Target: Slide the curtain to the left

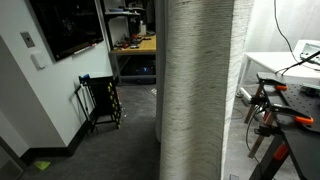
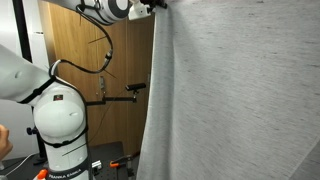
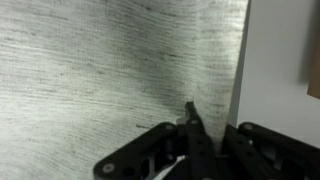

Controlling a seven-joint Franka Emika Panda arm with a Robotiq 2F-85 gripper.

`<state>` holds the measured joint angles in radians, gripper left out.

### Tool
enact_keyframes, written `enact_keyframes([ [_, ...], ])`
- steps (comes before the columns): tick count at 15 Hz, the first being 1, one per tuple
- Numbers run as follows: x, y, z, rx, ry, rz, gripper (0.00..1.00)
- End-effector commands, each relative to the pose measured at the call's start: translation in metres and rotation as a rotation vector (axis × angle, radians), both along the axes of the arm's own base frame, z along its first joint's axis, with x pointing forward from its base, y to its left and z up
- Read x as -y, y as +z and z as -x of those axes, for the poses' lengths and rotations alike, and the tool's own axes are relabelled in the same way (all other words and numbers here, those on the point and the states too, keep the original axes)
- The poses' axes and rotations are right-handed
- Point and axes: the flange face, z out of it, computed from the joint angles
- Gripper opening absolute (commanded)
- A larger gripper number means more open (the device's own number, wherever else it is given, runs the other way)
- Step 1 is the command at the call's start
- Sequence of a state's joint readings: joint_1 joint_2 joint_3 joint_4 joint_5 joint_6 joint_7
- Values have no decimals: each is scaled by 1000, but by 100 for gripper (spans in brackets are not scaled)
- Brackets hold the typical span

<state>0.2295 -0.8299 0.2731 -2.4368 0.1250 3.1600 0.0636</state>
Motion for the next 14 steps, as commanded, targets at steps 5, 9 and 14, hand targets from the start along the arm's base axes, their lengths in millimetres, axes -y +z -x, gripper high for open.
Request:
enact_keyframes([
  [5, -64, -39, 35, -40, 40, 147, 1],
  [9, -75, -35, 39, -19, 22, 166, 1],
  [14, -84, -35, 41, 22, 2, 210, 1],
])
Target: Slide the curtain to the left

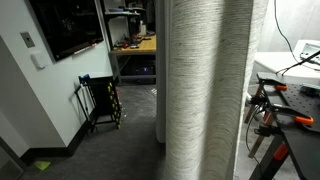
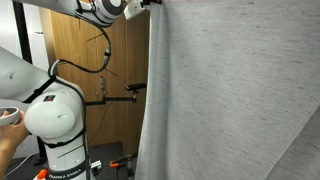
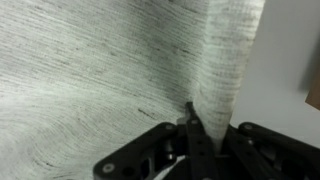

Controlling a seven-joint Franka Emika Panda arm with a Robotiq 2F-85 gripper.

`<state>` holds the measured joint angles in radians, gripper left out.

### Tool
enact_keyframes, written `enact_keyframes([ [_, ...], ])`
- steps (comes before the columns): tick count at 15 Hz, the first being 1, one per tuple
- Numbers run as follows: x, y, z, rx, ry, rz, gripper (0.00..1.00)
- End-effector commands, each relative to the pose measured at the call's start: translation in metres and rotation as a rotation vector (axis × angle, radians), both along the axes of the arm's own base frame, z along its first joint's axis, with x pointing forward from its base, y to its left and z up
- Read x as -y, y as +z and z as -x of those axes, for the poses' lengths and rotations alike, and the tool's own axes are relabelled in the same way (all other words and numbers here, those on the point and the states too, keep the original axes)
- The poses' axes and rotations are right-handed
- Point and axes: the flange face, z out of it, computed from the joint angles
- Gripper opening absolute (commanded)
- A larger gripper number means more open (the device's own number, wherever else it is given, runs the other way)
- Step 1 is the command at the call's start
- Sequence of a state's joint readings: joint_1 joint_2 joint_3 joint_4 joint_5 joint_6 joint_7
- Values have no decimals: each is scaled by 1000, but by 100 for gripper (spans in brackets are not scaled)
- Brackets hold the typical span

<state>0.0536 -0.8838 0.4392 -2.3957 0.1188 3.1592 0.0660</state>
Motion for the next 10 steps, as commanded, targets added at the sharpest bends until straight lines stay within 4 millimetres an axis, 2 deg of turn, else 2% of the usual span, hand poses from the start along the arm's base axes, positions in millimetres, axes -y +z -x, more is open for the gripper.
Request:
enact_keyframes([
  [1, -50, -47, 17, -86, 42, 116, 1],
  [5, -56, -47, 17, -62, 26, 155, 1],
  [8, -103, -89, 29, -136, 82, 269, 1],
  [10, -112, -91, 34, -117, 86, 295, 1],
])
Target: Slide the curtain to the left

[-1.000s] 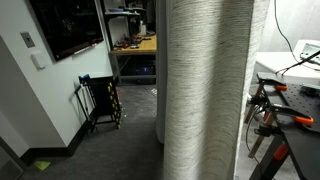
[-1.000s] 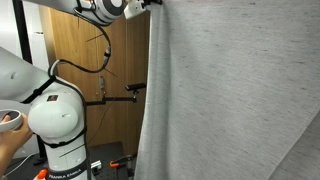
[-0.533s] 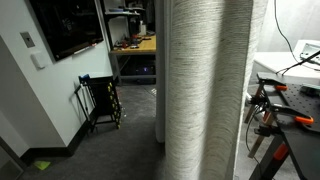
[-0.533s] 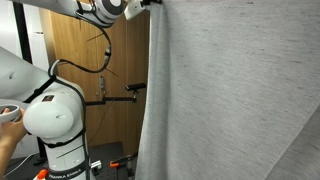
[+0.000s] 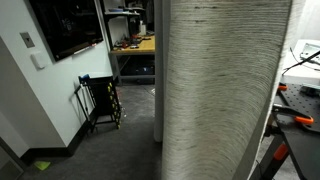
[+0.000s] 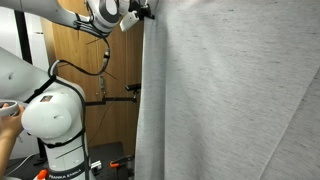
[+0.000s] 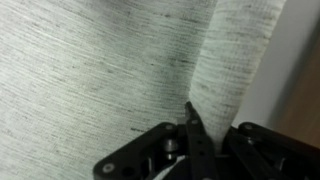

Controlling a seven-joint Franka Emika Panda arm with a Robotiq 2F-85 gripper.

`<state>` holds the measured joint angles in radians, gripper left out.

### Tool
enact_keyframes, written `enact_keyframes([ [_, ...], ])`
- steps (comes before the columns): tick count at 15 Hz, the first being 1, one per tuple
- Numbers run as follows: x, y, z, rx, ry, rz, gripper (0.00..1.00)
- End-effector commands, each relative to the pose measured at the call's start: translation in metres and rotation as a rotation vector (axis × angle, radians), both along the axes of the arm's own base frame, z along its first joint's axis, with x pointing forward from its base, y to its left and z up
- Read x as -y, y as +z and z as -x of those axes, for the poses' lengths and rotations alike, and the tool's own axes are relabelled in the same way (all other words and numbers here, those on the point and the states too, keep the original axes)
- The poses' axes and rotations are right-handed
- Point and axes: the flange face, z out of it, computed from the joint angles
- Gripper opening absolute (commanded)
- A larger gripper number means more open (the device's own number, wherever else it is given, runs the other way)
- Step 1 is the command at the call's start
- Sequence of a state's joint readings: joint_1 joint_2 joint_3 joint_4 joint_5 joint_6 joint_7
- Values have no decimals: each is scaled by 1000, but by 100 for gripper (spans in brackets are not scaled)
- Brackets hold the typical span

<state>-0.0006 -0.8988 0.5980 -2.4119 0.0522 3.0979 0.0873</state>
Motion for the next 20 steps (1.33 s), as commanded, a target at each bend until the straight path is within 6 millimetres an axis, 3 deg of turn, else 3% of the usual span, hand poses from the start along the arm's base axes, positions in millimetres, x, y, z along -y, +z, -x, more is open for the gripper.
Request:
enact_keyframes([
  [1, -50, -46, 23, -80, 62, 111, 1],
  [20, -59, -40, 22, -1, 67, 215, 1],
])
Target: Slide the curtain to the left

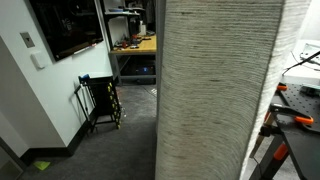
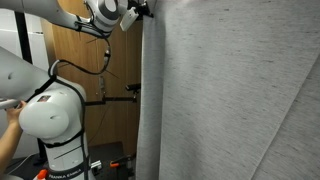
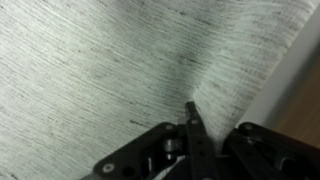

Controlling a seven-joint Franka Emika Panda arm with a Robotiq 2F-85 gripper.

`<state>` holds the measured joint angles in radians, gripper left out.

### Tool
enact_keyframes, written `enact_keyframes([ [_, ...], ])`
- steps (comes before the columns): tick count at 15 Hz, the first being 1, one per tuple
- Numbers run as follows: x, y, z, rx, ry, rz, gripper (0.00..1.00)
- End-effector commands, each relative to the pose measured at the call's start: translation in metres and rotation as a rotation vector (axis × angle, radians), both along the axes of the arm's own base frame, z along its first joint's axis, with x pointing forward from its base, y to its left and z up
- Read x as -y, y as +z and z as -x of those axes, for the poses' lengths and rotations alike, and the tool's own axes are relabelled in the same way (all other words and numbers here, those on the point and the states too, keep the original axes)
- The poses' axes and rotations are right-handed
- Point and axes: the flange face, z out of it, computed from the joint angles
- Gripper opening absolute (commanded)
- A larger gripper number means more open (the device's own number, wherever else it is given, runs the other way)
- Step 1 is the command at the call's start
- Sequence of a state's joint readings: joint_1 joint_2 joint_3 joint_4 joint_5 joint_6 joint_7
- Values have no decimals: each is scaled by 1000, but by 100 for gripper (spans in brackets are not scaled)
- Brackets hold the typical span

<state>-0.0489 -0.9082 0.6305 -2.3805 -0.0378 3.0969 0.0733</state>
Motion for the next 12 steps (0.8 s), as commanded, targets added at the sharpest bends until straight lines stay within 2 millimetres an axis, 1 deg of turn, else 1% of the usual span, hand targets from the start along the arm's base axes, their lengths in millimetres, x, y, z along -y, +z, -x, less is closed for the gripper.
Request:
enact_keyframes([
  [1, -45, -44, 18, -74, 70, 111, 1],
  [7, -46, -42, 17, -34, 70, 173, 1],
  [12, -45, -44, 16, -38, 51, 212, 1],
])
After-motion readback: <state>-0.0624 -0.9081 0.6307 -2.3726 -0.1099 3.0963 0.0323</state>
